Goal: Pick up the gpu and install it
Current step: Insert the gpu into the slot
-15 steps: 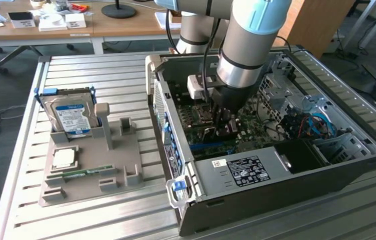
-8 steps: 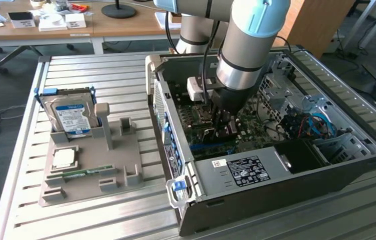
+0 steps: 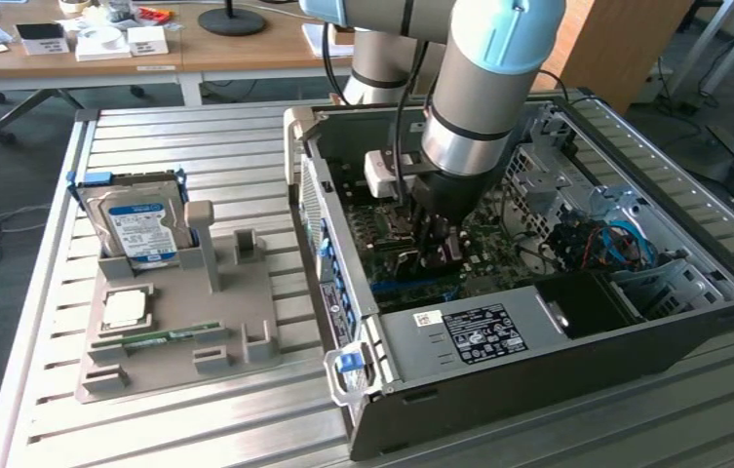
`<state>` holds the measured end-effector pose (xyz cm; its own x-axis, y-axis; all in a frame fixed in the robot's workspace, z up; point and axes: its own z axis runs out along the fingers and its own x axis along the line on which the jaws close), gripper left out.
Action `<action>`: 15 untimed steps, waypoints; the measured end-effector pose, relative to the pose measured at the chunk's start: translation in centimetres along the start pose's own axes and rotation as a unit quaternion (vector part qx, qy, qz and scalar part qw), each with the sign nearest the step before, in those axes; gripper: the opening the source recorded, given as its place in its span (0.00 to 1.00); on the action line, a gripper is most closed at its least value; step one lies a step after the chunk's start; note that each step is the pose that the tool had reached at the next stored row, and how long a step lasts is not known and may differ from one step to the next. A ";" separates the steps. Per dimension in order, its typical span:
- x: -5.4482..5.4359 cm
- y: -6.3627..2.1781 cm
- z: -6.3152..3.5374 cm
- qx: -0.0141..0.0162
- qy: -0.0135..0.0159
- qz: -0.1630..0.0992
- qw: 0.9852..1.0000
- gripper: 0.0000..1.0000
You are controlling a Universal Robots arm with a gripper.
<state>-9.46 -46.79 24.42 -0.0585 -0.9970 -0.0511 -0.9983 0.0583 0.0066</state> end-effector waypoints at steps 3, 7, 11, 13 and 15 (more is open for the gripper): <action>0.0 0.02 0.01 0.000 0.000 0.000 1.000 0.27; 0.0 0.06 0.18 0.000 0.000 0.000 1.000 0.27; 0.0 0.08 0.32 0.000 0.000 0.000 1.000 0.27; 0.0 0.08 0.36 0.000 0.000 0.000 1.000 0.27; 0.0 0.08 0.39 0.000 0.000 0.000 1.000 0.27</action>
<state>-9.54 -46.77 24.03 -0.0585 -0.9970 -0.0516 -0.9983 0.0583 0.0066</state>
